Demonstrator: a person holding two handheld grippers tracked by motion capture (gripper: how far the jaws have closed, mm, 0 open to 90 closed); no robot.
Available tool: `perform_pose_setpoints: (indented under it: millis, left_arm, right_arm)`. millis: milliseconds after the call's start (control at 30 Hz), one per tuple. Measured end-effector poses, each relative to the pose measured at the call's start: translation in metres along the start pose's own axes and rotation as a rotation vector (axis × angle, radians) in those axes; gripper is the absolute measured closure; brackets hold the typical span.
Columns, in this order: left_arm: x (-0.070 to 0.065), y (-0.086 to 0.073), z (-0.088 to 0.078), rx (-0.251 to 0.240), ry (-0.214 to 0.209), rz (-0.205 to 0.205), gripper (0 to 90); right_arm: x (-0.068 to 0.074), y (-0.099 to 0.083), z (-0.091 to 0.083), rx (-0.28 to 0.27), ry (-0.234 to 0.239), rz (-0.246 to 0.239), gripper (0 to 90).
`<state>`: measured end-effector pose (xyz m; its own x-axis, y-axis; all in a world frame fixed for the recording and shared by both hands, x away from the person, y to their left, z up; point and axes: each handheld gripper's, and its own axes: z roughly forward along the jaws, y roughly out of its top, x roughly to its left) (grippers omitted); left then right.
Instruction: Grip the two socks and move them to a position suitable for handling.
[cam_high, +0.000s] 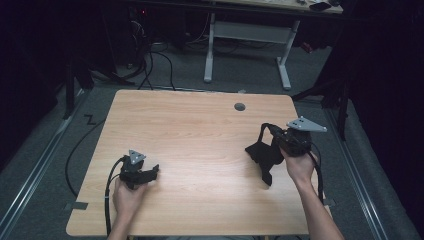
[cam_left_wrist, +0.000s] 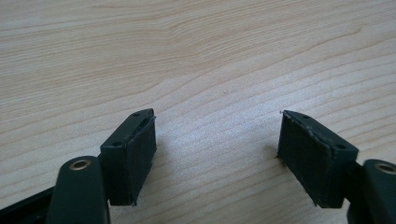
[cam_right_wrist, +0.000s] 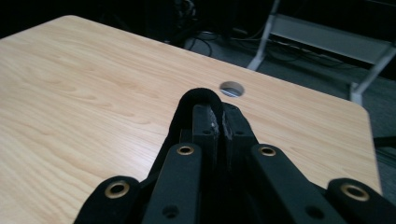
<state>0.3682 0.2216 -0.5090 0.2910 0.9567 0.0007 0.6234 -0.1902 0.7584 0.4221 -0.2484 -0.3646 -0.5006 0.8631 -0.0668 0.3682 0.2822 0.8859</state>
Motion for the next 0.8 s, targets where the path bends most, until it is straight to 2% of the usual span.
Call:
perform_pose_setpoints:
  millis: [100,133,167,433,467,500,567,600,633,767,800]
  left_arm:
    - [0.000,0.000,0.000,0.000,0.000,0.000,28.3]
    - [0.000,0.000,0.000,0.000,0.000,0.000,28.2]
    - [0.000,0.000,0.000,-0.001,0.000,0.001,28.3]
    - [0.000,0.000,0.000,0.000,-0.001,0.002,28.3]
    - [0.000,0.000,0.000,0.000,-0.001,0.002,28.5]
    - [0.000,0.000,0.000,0.000,-0.004,0.005,28.8]
    - [0.000,0.000,0.000,0.000,-0.005,0.006,29.1]
    - [0.000,0.000,0.000,0.000,-0.005,0.006,29.1]
    - [0.000,0.000,0.000,0.000,-0.005,0.006,29.3]
    - [-0.001,0.001,0.001,-0.001,-0.005,0.004,29.3]
    - [-0.001,0.001,0.001,-0.001,-0.005,0.005,29.3]
  right_arm:
    - [0.004,0.003,0.001,0.001,0.023,0.000,86.3]
    - [0.010,0.006,0.004,0.006,0.057,0.002,86.3]
    - [0.013,0.008,0.006,0.008,0.069,0.000,86.4]
    - [0.050,0.023,0.027,-0.018,0.155,-0.017,86.3]
    - [0.050,0.023,0.027,-0.018,0.155,-0.017,86.3]
    - [0.061,0.027,0.035,-0.019,0.176,-0.026,86.3]
    - [0.071,0.032,0.041,-0.018,0.190,-0.036,86.3]
    - [0.071,0.032,0.041,-0.018,0.190,-0.036,86.3]
    - [0.078,0.036,0.046,-0.020,0.216,-0.028,86.2]
    - [0.084,0.038,0.053,-0.002,0.245,-0.015,86.1]
    - [0.088,0.037,0.059,0.021,0.252,-0.011,86.1]
